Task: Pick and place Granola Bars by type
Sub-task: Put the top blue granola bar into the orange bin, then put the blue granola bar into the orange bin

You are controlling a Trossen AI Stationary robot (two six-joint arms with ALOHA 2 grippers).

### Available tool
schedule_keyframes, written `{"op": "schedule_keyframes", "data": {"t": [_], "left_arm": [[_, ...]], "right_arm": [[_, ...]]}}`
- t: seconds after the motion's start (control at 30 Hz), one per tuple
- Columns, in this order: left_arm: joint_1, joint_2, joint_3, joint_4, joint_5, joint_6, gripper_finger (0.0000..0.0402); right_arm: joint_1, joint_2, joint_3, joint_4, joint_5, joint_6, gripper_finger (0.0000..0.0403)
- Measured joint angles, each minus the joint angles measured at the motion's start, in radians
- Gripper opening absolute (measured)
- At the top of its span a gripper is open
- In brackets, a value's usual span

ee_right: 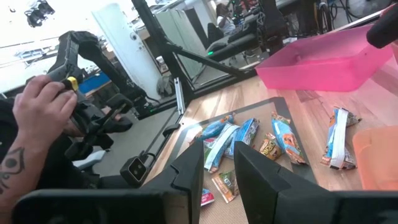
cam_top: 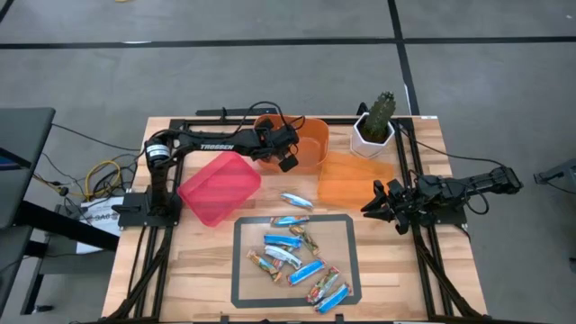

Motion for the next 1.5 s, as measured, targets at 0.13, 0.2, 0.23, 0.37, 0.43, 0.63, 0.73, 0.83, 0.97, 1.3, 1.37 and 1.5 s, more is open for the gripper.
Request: {"op": "schedule_keyframes", "data": {"t": [0.13,0.2,0.23,0.37,0.43,0.63,0.73,0.83,0.97,1.3,1.37,1.5], "left_arm": [[0.004,0.0,0.0,-0.008,-0.001,0.0,0.0078],[0.004,0.0,0.0,-0.008,-0.005,0.0,0.0082],[0.004,0.0,0.0,-0.008,-0.004,0.0,0.0084],[0.003,0.0,0.0,-0.008,-0.003,0.0,0.0087],[0.002,0.0,0.0,-0.005,-0.004,0.0,0.0087],[-0.018,-0.006,0.0,0.02,-0.008,0.005,0.0087],[-0.035,-0.016,-0.001,0.031,-0.015,0.013,0.0087],[-0.06,-0.038,-0.001,0.043,-0.019,0.022,0.0087],[-0.11,-0.075,-0.001,0.04,-0.019,0.024,0.0087],[-0.286,-0.124,-0.001,-0.056,-0.005,0.024,0.0087],[-0.322,-0.124,0.0,-0.068,-0.001,0.015,0.0087],[-0.396,-0.124,0.0,-0.092,0.009,0.003,0.0087]], "right_arm": [[0.0,0.0,0.0,0.0,0.0,0.0,0.0082],[0.0,0.0,0.0,0.0,0.0,0.0,0.0082],[0.0,0.0,0.0,0.0,0.0,0.0,0.0082],[0.0,0.0,0.0,0.0,0.0,0.0,0.0082],[0.0,0.0,0.0,0.0,0.0,0.0,0.0082],[0.0,0.0,0.0,0.0,0.0,0.0,0.0082],[0.0,0.0,0.0,0.0,0.0,0.0,0.0082],[0.0,0.0,0.0,0.0,0.0,0.0,0.0082],[0.0,0.0,0.0,0.001,0.0,0.0,0.0082],[0.0,0.0,0.0,0.0,0.0,0.0,0.0082],[0.0,0.0,0.0,0.0,0.0,0.0,0.0082],[0.0,0.0,0.0,0.0,0.0,0.0,0.0082]]}}
